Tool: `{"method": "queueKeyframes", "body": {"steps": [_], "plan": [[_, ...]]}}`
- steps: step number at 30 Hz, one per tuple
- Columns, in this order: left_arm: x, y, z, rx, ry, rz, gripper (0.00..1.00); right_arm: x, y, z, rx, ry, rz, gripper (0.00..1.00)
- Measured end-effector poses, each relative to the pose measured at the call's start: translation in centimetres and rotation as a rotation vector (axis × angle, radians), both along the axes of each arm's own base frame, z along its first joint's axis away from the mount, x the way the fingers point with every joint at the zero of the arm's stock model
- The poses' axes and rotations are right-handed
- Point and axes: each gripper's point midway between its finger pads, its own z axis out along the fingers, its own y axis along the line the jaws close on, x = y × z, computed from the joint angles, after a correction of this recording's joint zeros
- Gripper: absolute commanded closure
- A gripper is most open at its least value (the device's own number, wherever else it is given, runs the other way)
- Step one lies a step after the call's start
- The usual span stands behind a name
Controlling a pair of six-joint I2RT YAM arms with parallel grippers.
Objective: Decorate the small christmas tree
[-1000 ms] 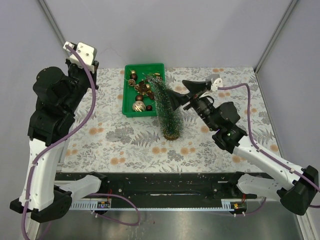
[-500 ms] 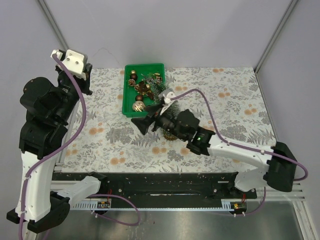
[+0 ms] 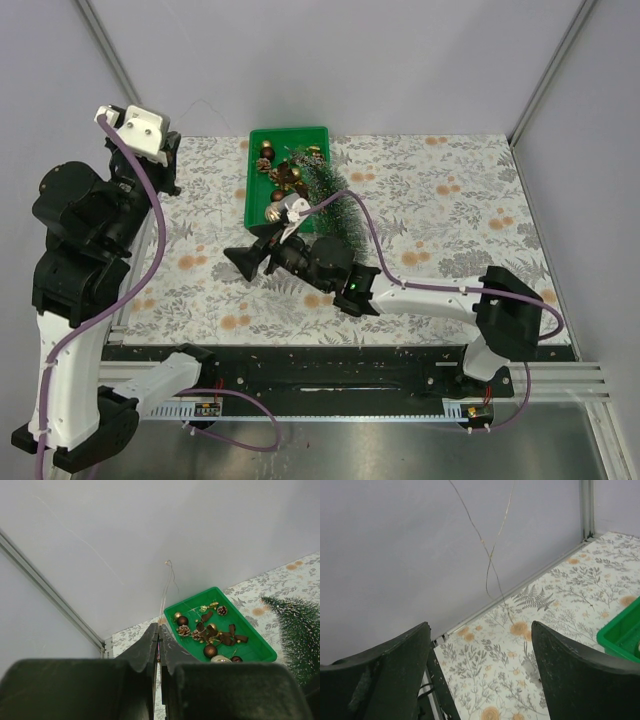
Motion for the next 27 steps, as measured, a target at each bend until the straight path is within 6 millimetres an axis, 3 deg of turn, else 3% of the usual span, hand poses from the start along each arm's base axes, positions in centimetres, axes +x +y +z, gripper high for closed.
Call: {"method": "queueKeyframes", "body": {"steps": [17,23,27], "plan": [[-1.4,0.2,0.5,-0.017,-0.024,-0.015,0.94,2.5,4.8,2.0,0.095,-0.036,-0.03,0.3],[-1.4,0.2,0.5,-0.018,-0.025,-0.016,0.94,2.7,5.1,2.3,0.096,-0.048,-0.033,0.53],[-1.4,0.2,0.5,-0.017,-0.024,-0.016,0.94,2.8,5.4,2.3,0.096,-0.051,-0.036,0.79]]}}
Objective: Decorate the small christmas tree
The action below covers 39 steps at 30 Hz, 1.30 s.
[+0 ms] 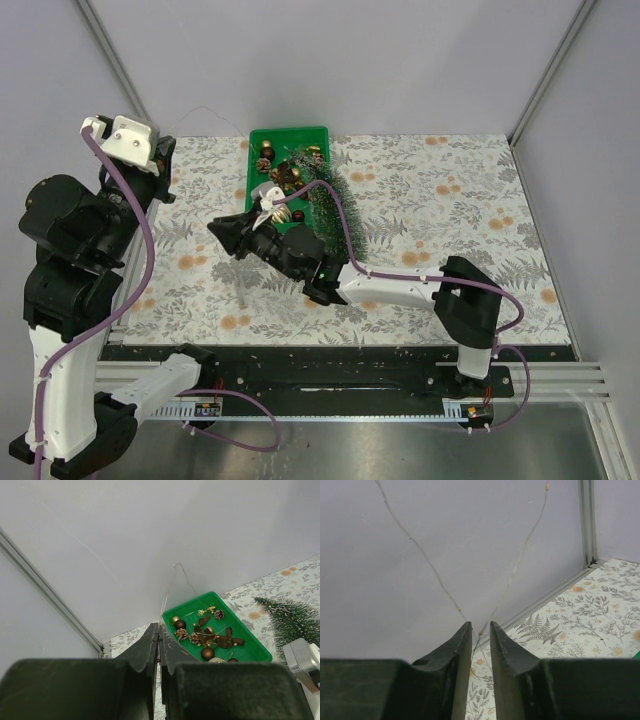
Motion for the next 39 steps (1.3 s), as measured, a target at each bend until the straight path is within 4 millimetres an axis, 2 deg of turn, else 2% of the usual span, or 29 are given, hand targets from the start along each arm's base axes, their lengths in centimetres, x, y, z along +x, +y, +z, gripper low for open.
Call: {"method": "queueKeyframes", "body": {"steps": [4,9,11,14,20,25,28,32,33,36,39], "plan": [[0.0,0.0,0.0,0.0,0.0,0.0,0.94,0.0,0.0,-0.1,-0.004,-0.003,0.003,0.99],[-0.2,0.1,-0.5,0.002,0.004,0.001,0.94,-0.3,-0.2,-0.5,-0.06,-0.003,0.01,1.0],[-0.3,0.1,-0.8,0.004,0.008,0.002,0.94,-0.8,-0.7,0.0,-0.086,-0.01,0.017,1.0],[-0.3,0.3,-1.2,0.006,0.015,0.008,0.94,-2.0,-1.9,2.2,-0.095,-0.037,0.029,1.0],[0.1,0.5,-1.8,0.009,0.03,0.029,0.95,-4.7,-4.5,8.6,-0.092,-0.116,0.058,1.0],[0.3,0.7,-2.4,0.02,0.038,0.041,0.95,-5.0,-7.5,12.0,-0.148,-0.19,0.006,1.0],[0.4,1.0,-2.8,0.027,0.047,0.06,0.95,-4.3,-9.3,15.1,-0.216,-0.247,-0.061,1.0],[0.6,1.1,-3.8,0.034,0.066,0.069,0.95,-3.0,-12.9,21.0,-0.228,-0.325,-0.173,1.0],[0.7,1.1,-4.1,0.036,0.072,0.069,0.95,-2.2,-14.2,22.6,-0.216,-0.339,-0.214,1.0],[0.9,1.0,-4.9,0.041,0.091,0.067,0.95,1.0,-18.2,25.6,-0.209,-0.363,-0.338,1.0],[1.1,0.7,-5.2,0.037,0.103,0.057,0.95,4.7,-21.7,27.0,-0.243,-0.376,-0.473,1.0]]}}
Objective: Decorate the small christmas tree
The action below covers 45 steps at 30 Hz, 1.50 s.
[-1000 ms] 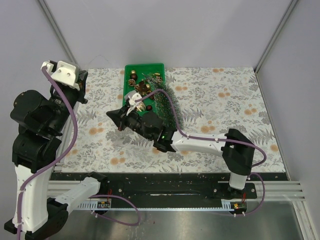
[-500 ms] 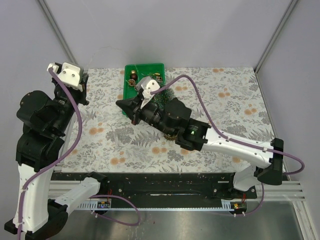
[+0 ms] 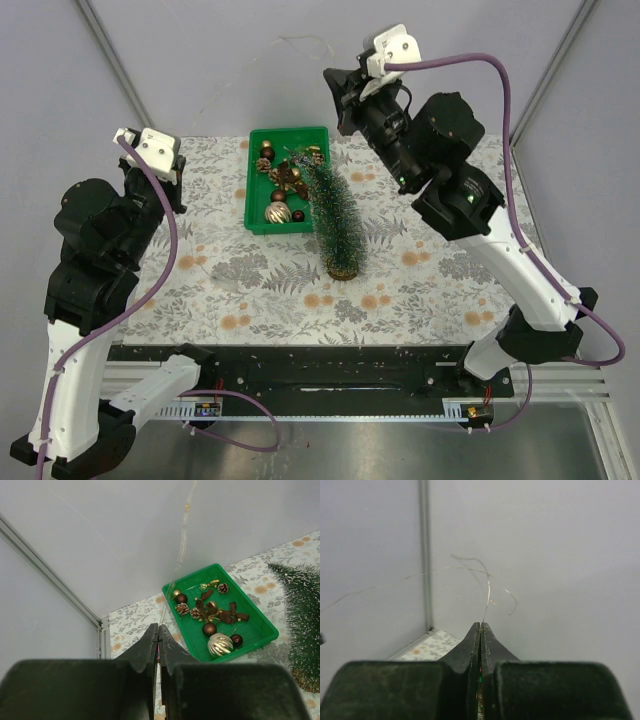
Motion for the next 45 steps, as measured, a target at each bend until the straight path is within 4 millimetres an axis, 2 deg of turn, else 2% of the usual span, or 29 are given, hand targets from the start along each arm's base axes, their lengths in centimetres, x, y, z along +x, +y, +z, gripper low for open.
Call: {"method": "queueKeyframes", "body": {"steps": [3,7,10,14,18,23,24,26,29,31,32,33,38,42,45], "plan": [[0.5,-0.6,-0.4,-0.005,0.017,-0.019,0.94,3.2,-1.7,0.0,-0.06,-0.006,-0.077,1.0],[2.4,-2.1,-1.2,-0.013,0.053,-0.057,0.95,7.4,-2.3,-2.1,-0.199,0.032,-0.09,1.0],[4.7,-3.5,-2.6,-0.008,0.105,-0.08,0.95,10.6,-3.6,-5.0,-0.286,0.101,-0.124,1.0],[8.5,-5.5,-4.9,0.004,0.177,-0.098,0.95,14.3,-6.8,-9.1,-0.357,0.213,-0.193,1.0],[11.8,-7.6,-7.5,0.028,0.252,-0.114,0.96,17.3,-10.0,-12.0,-0.352,0.291,-0.265,1.0],[14.9,-10.4,-8.6,0.041,0.274,-0.141,0.95,20.2,-12.8,-16.8,-0.331,0.389,-0.321,1.0],[15.3,-10.8,-8.7,0.041,0.275,-0.145,0.92,20.6,-13.2,-17.3,-0.324,0.403,-0.33,1.0],[16.1,-11.5,-8.7,0.037,0.275,-0.151,0.75,21.4,-14.3,-18.3,-0.299,0.427,-0.352,1.0],[17.1,-12.5,-8.2,0.023,0.262,-0.162,0.63,22.7,-17.1,-18.7,-0.234,0.453,-0.41,1.0],[17.2,-12.9,-8.1,0.018,0.258,-0.169,0.39,23.4,-19.5,-18.8,-0.189,0.467,-0.456,1.0],[17.2,-13.0,-8.1,0.014,0.26,-0.171,0.35,23.8,-20.9,-18.8,-0.166,0.475,-0.483,1.0],[17.1,-13.1,-8.1,0.015,0.259,-0.174,0.32,24.1,-22.6,-19.1,-0.143,0.488,-0.514,1.0],[17.1,-13.2,-8.1,0.032,0.253,-0.18,0.27,24.8,-27.9,-19.7,-0.052,0.526,-0.608,1.0],[16.4,-12.5,-8.3,0.052,0.247,-0.171,0.23,25.0,-29.4,-19.6,-0.006,0.536,-0.617,1.0],[15.1,-11.3,-8.4,0.067,0.231,-0.149,0.06,25.3,-29.4,-19.7,0.005,0.541,-0.612,1.0]]}}
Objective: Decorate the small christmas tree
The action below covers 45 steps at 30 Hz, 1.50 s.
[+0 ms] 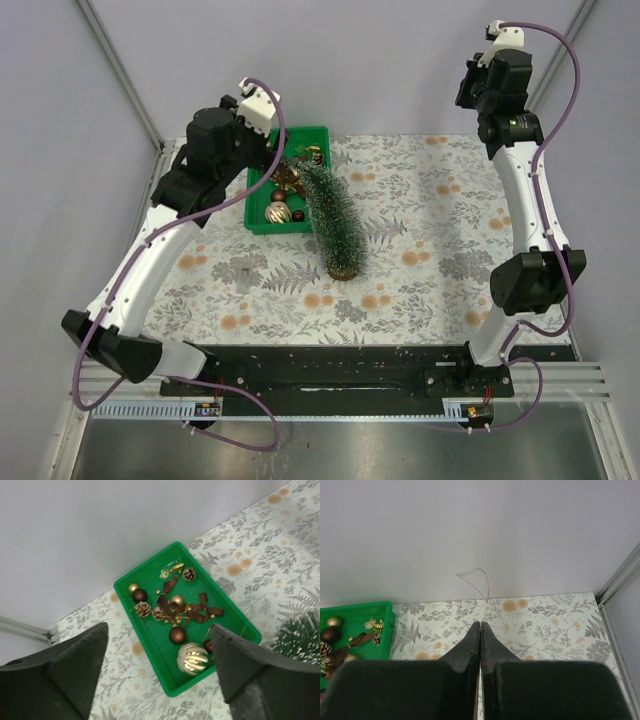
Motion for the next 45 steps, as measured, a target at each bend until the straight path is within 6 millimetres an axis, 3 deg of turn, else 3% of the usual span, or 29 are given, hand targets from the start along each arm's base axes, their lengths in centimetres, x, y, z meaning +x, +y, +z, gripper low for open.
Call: {"method": "queueKeyframes", "body": {"steps": [1,7,12,15,22,29,33,37,41,45], "plan": [[-0.6,0.6,0.0,0.006,-0.007,0.009,0.01,0.3,0.1,-0.1,0.003,0.0,0.001,1.0],[-3.3,5.1,2.0,0.001,-0.067,0.106,0.01,1.0,0.5,-1.1,0.022,0.022,0.019,1.0],[-4.4,8.7,4.3,-0.006,-0.131,0.223,0.01,-0.4,1.5,0.2,0.074,0.005,0.067,1.0],[-4.8,9.5,4.8,-0.004,-0.146,0.25,0.01,-3.5,1.7,1.6,0.099,-0.012,0.079,1.0],[-5.9,9.6,4.9,-0.015,-0.138,0.243,0.01,-13.8,0.4,6.0,0.12,-0.12,0.037,1.0],[-9.7,9.6,5.8,-0.032,-0.148,0.165,0.01,-22.2,0.3,7.6,0.161,-0.153,0.045,1.0],[-13.5,7.6,6.9,-0.033,-0.169,0.015,0.01,-26.1,1.1,7.2,0.18,-0.148,0.1,1.0],[-17.2,2.8,7.1,-0.028,-0.155,-0.22,0.01,-29.9,2.5,6.6,0.2,-0.134,0.187,1.0],[-19.6,-2.2,5.2,0.003,-0.09,-0.408,0.01,-32.7,3.3,5.7,0.205,-0.124,0.242,1.0],[-19.2,-7.1,2.0,0.063,0.004,-0.485,0.01,-34.8,3.8,3.7,0.197,-0.071,0.276,1.0]]}}
